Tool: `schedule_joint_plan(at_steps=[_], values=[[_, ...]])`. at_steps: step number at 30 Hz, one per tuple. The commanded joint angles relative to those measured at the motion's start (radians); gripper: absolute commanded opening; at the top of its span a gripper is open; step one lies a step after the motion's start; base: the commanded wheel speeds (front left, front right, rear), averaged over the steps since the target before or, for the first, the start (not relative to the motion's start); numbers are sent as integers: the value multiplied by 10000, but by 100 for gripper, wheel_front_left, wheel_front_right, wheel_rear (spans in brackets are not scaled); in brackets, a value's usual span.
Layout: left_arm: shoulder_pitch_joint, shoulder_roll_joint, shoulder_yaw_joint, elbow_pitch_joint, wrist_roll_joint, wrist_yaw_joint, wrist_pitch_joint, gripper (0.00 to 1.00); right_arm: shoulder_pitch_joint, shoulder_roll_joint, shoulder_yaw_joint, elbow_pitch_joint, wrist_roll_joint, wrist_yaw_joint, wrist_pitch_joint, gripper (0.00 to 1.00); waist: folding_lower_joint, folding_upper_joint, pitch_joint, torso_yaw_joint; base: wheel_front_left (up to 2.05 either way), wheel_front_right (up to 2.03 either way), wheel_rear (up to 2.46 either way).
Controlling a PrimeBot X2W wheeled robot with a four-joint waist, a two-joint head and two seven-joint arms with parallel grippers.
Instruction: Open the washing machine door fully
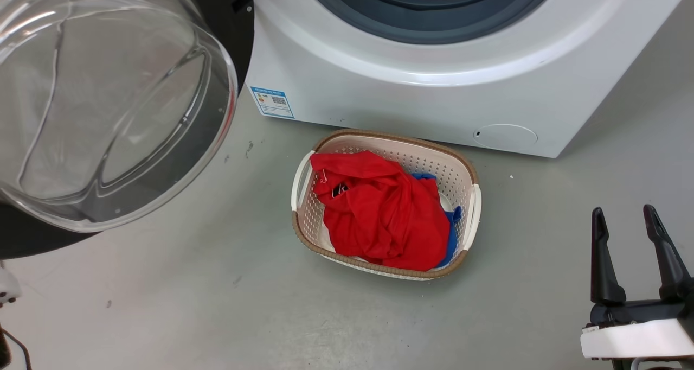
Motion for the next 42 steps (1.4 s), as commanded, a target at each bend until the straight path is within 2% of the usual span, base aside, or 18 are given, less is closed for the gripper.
schedule_joint_plan(at_steps=[1,12,22,27,33,42], values=[[-283,105,136,188,83,-94,-5,0,-166,6,31,-4,-88,-2,-18,100,-1,-1,79,-63,0,0,0],[-141,-44,575,219,652,-463,-14,0,-275,6,44,133,15,-2,-18,100,-1,-1,-155,-278,0,0,0],[1064,-750,823,-2382,1502,-573,-13,0,75,6,-17,174,194,-2,-18,100,-1,-1,-1155,-482,0,0,0],[1424,-1100,421,-3924,1864,-740,-14,0,253,7,-39,95,207,-2,-18,100,-1,-1,-1656,-598,0,0,0],[1905,-1641,-510,-5261,2319,-916,-14,0,478,6,36,20,218,-2,-18,100,-1,-1,-2123,-829,0,0,0],[2685,-2477,-2071,-5767,2589,-1196,-13,0,902,8,-46,-162,365,-2,-18,100,-1,-1,-2583,-1192,0,0,0]])
